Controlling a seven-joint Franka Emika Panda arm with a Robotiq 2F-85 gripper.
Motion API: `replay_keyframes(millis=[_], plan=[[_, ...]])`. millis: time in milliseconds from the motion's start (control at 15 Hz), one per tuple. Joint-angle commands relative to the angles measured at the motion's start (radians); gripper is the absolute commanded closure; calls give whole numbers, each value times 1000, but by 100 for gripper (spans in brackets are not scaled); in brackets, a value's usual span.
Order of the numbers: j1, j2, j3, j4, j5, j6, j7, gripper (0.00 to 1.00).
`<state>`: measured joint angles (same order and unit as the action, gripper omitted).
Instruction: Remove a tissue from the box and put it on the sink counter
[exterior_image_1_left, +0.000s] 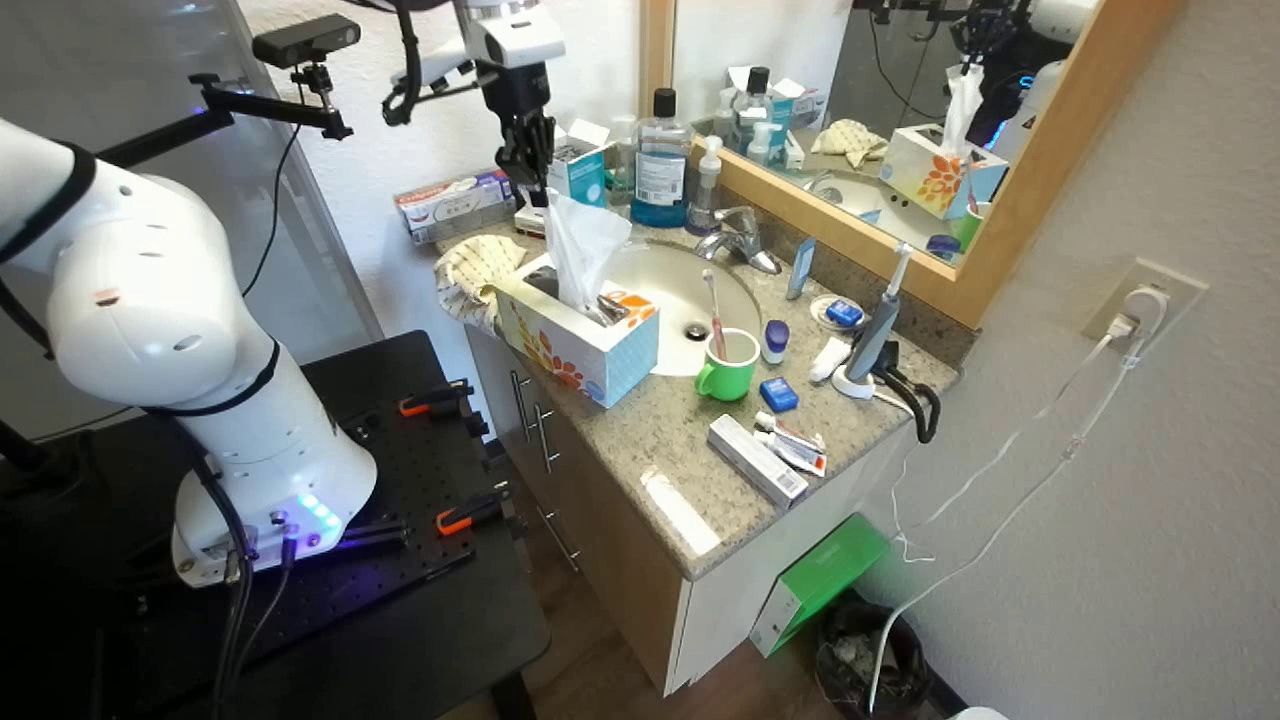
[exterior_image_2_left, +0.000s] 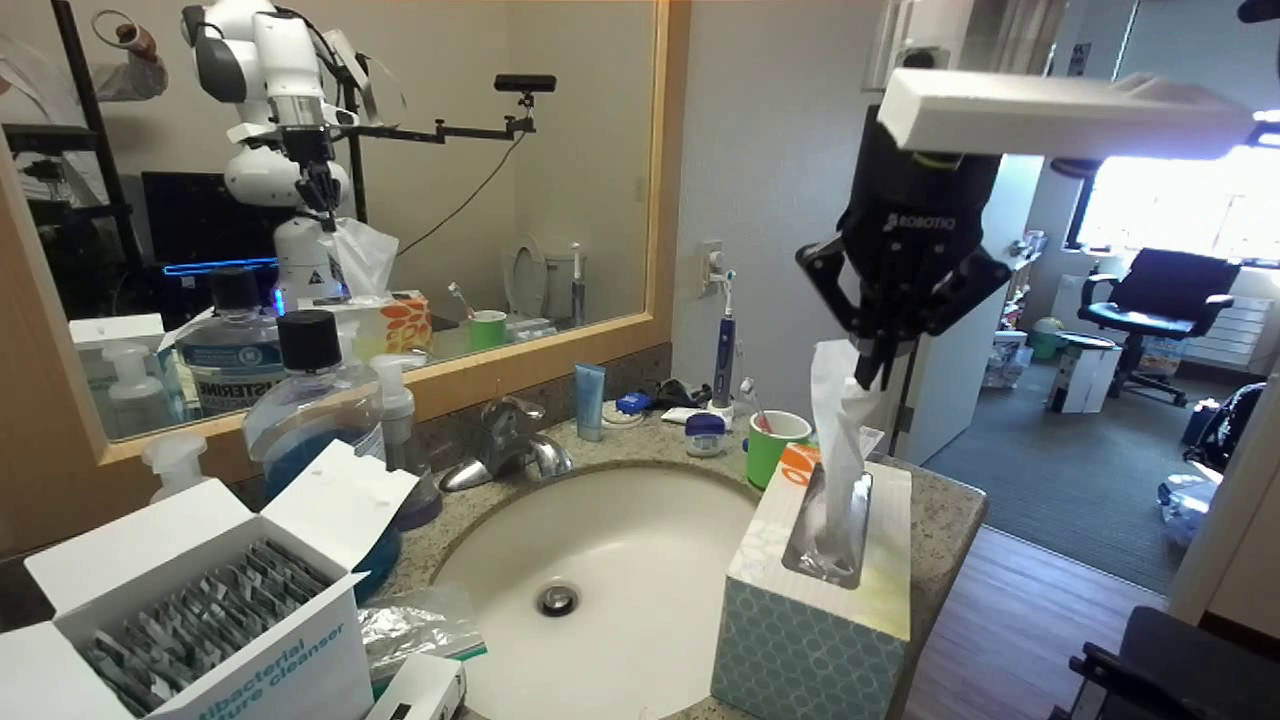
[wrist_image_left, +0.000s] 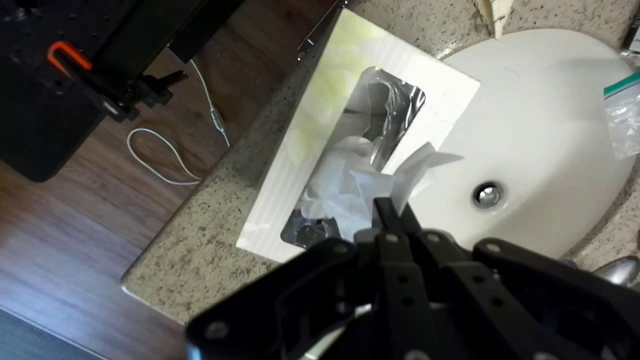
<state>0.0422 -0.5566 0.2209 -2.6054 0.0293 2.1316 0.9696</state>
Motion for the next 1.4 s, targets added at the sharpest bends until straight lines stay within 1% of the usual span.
replay_keyframes(millis=[0, 200, 400, 533, 667, 733, 800, 933, 1067, 1200, 1333], plan=[[6, -152, 39, 16, -21, -77, 32, 100], [35, -319, 38, -28, 16, -12, 5, 100], [38, -443, 43, -57, 28, 51, 0, 100], [37, -483, 39, -70, 42, 93, -13, 100], [33, -490, 44, -94, 62, 165, -20, 100], [35, -476, 47, -107, 77, 229, -25, 100], [56, -430, 42, -112, 101, 303, -49, 100], [89, -321, 42, -103, 152, 449, -106, 100], [130, -215, 35, -81, 202, 568, -173, 100], [170, -123, 24, -55, 238, 642, -231, 100], [209, -56, 19, -31, 263, 667, -275, 100]])
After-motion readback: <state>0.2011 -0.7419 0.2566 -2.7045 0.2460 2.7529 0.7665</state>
